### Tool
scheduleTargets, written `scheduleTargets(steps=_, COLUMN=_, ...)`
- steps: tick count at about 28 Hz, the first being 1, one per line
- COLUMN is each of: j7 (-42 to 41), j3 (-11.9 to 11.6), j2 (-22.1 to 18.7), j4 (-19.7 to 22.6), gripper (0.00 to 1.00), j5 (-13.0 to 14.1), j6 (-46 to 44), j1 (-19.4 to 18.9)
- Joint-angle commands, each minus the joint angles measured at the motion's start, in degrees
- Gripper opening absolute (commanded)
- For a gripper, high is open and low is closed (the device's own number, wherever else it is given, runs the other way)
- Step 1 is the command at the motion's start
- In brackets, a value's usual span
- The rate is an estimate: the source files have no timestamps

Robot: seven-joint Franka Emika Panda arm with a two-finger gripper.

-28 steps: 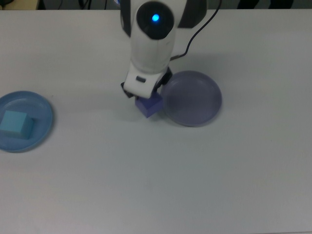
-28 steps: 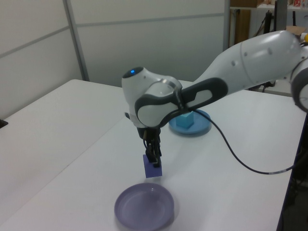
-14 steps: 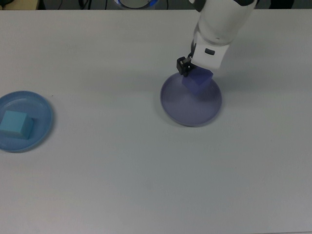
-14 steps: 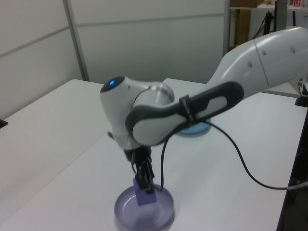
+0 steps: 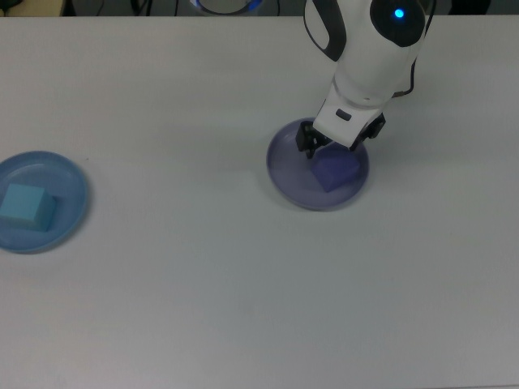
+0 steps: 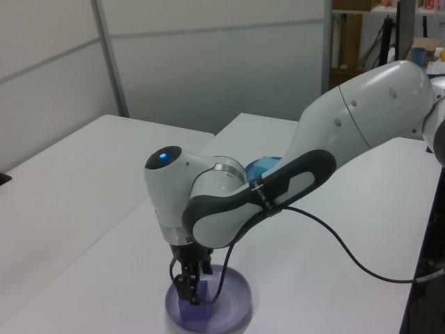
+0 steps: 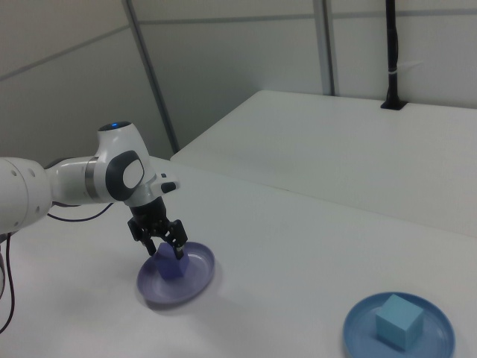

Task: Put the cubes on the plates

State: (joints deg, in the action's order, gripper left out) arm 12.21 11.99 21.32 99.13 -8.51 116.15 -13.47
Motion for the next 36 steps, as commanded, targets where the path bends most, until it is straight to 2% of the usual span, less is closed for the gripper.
scheduleTargets(steps=1, j7=1.8, j3=0.0, j2=-1.9, j4=2.1, gripper=1.00, j5=-1.3, j6=1.0, j1=0.1)
scheduleTargets(steps=4, j7=1.9, j3=-0.1, j2=-3.2, j4=1.9, gripper=1.00, j5=-1.3, j6=0.4, j1=0.5)
scheduleTargets(steps=6, j7=1.9, j3=-0.6, j2=-6.5, j4=1.7, gripper=1.00, j5=-0.7, j6=-1.4, j1=1.4)
scheduleTargets(steps=11, j7=1.2, j3=-1.1, j2=-13.2, j4=1.4, gripper=1.00, j5=-0.3, j6=-6.8, j1=6.0)
scheduleTargets(steps=16, j7=1.1, j3=-1.1, j2=-17.4, j4=1.3, gripper=1.00, j5=-0.2, j6=-10.8, j1=9.6)
scheduleTargets(steps=20, j7=1.1, j3=-1.2, j2=-20.7, j4=1.3, gripper=1.00, j5=2.0, j6=-15.5, j1=12.3)
scheduleTargets(steps=22, j7=0.9, j3=-1.3, j2=-21.8, j4=1.3, gripper=1.00, j5=3.1, j6=-17.0, j1=14.1)
scheduleTargets(steps=27, j7=1.0, j3=-1.4, j2=-21.4, j4=1.2, gripper=1.00, j5=3.7, j6=-17.0, j1=16.5)
scheduleTargets(steps=36, j7=-1.1, j3=-3.1, j2=-21.9, j4=1.2, gripper=1.00, j5=8.1, j6=-16.7, j1=18.0)
